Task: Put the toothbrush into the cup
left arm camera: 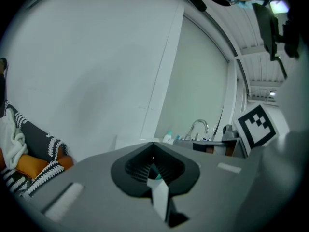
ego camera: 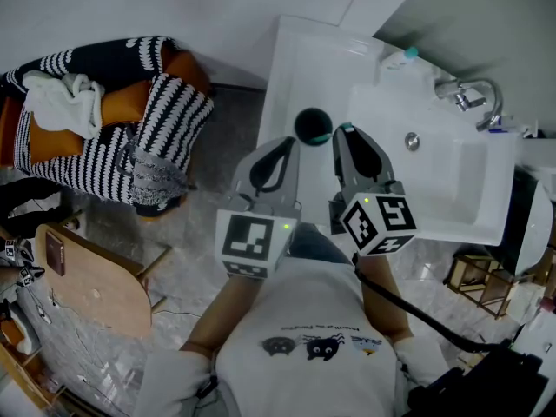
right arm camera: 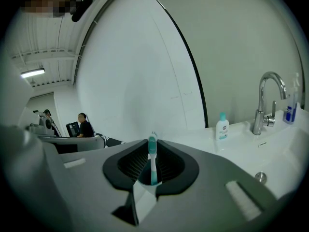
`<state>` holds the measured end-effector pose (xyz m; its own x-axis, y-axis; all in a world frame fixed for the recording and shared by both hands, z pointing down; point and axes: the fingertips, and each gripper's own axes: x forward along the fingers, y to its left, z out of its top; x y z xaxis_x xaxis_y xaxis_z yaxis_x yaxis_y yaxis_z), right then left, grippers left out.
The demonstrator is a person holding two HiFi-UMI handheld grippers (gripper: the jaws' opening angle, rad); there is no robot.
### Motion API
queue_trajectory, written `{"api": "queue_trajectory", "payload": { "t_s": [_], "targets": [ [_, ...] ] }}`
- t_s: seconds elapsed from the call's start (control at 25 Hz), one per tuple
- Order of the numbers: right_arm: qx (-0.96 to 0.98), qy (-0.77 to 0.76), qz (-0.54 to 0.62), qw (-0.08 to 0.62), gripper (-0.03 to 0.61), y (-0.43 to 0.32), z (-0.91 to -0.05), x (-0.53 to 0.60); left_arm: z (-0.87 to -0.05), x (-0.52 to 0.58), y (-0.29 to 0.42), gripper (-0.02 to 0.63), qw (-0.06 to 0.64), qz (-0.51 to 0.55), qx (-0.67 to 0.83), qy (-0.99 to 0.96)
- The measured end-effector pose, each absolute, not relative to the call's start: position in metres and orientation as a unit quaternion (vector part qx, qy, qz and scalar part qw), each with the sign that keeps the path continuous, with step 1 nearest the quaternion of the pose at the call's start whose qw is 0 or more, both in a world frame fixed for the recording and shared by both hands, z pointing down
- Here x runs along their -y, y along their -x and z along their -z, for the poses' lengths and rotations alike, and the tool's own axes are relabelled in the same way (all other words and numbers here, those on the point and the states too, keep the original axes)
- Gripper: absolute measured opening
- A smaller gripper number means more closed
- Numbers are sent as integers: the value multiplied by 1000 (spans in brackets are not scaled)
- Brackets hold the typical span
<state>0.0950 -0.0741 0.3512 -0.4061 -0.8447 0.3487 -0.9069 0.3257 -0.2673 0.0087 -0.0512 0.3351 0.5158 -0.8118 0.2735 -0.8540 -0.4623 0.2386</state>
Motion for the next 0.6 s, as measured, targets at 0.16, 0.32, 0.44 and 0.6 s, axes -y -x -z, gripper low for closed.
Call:
{"api": "queue_trajectory", "payload": {
  "t_s": [0.16,0.32,0.44,0.6],
  "targets": [
    [811,-539,-214,75,54,-94,-353,74,-336,52,-9,0,177,-59,489,-852],
    [811,-538,-215,76,54,-94,-354,73,-336,52,-9,0,177,-59,489,-852],
    [811,-538,-216,77,54,-94,-355,74,-336,52,-9,0,179,-58,489,-852],
    [812,-537,-217,78,55,-92,-356,75,-337,53,-9,0,180,-59,489,-852]
  ]
}}
